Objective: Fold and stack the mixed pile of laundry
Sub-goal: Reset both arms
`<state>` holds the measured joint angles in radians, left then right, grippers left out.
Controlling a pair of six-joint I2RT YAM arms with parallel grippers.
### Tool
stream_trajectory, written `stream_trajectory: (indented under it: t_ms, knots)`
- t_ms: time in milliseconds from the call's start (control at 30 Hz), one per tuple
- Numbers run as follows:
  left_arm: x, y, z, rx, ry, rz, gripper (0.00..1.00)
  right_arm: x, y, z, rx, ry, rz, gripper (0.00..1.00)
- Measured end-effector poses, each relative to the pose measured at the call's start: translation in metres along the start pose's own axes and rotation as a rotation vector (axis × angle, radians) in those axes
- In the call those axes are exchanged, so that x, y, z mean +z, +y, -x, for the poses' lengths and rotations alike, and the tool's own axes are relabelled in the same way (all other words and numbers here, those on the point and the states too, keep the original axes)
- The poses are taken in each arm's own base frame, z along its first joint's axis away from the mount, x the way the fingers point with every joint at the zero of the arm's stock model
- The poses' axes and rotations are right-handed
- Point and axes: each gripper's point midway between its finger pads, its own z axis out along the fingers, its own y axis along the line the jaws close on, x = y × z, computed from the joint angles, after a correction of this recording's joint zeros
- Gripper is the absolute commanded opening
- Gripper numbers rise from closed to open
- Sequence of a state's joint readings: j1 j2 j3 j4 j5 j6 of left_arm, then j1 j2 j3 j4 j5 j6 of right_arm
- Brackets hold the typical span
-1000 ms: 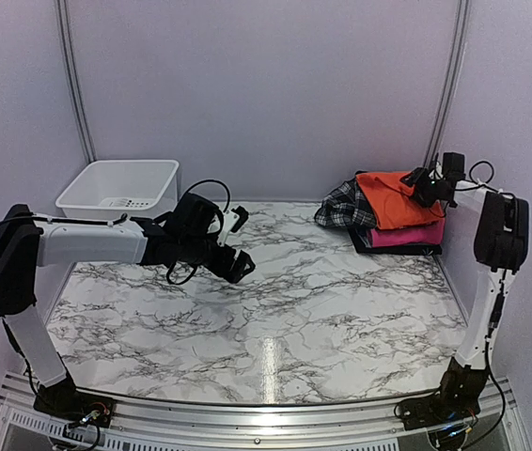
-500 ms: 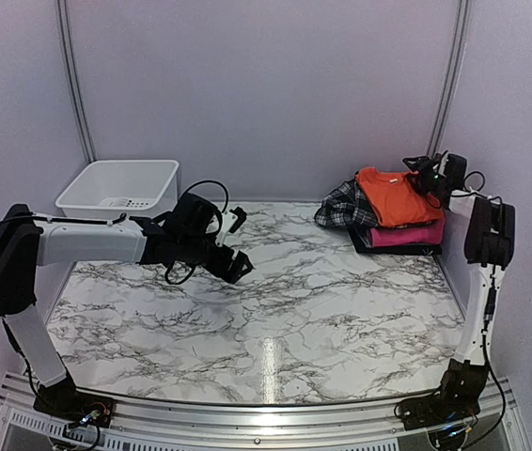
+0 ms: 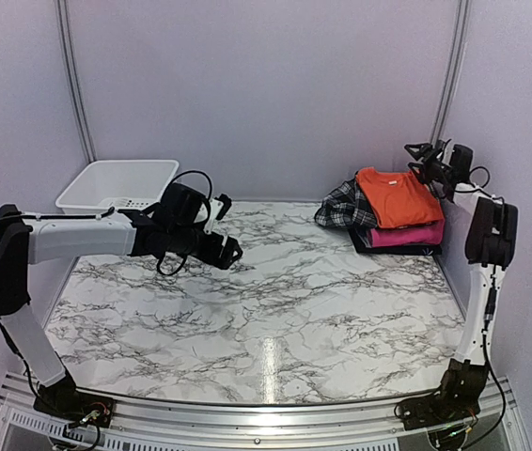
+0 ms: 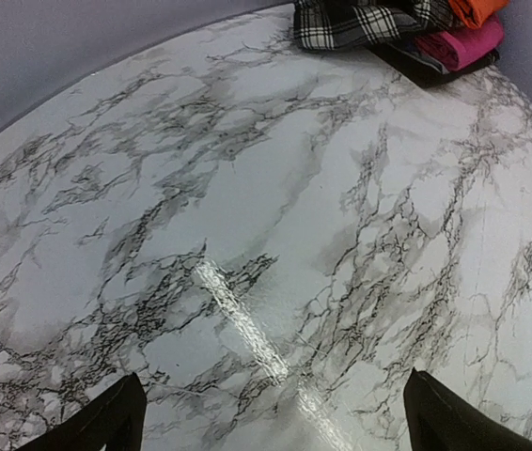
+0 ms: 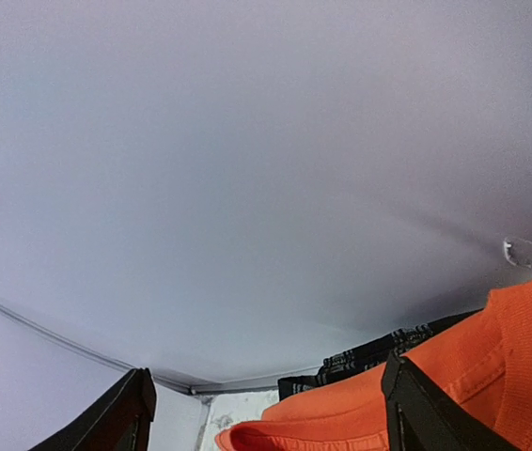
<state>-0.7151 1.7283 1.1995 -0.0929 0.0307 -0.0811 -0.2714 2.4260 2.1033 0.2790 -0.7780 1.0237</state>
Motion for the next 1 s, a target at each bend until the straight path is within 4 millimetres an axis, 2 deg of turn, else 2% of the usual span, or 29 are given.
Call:
stream_trajectory:
  t_ms: [133, 267, 367, 467, 567, 667, 767, 867, 933, 1000]
  knots:
    - [-0.011, 0.024, 0.028, -0.109, -0.065, 0.061, 0.99, -0.011, 0.029, 0.005, -0.097, 0.017, -0.016, 0.87]
    - [-0.031, 0.046, 0.079, -0.246, -0.169, 0.049, 0.99, -0.030, 0.073, 0.013, -0.227, 0.023, -0.034, 0.98]
    - [-0.047, 0.063, 0.109, -0.330, -0.236, 0.022, 0.99, -0.049, 0.109, 0.016, -0.329, 0.027, -0.050, 0.99]
    - [-0.062, 0.081, 0.126, -0.383, -0.268, 0.013, 0.99, -0.070, 0.140, 0.014, -0.426, 0.031, -0.073, 0.98]
    - [-0.073, 0.097, 0.135, -0.412, -0.278, 0.032, 0.99, -0.095, 0.157, -0.002, -0.485, 0.055, -0.108, 0.98]
    - [-0.081, 0.106, 0.138, -0.418, -0.274, 0.061, 0.99, -0.117, 0.159, -0.030, -0.513, 0.094, -0.165, 0.99]
    - [-0.080, 0.112, 0.124, -0.419, -0.229, 0.103, 0.99, -0.126, 0.155, -0.063, -0.548, 0.148, -0.223, 0.99]
    - [-0.078, 0.115, 0.099, -0.432, -0.168, 0.142, 0.99, -0.128, 0.148, -0.127, -0.568, 0.268, -0.236, 0.98]
    - [-0.079, 0.116, 0.079, -0.442, -0.129, 0.163, 0.99, -0.136, 0.140, -0.175, -0.561, 0.354, -0.230, 0.99]
    - [-0.081, 0.116, 0.058, -0.459, -0.092, 0.180, 0.99, -0.149, 0.131, -0.212, -0.554, 0.419, -0.233, 0.98]
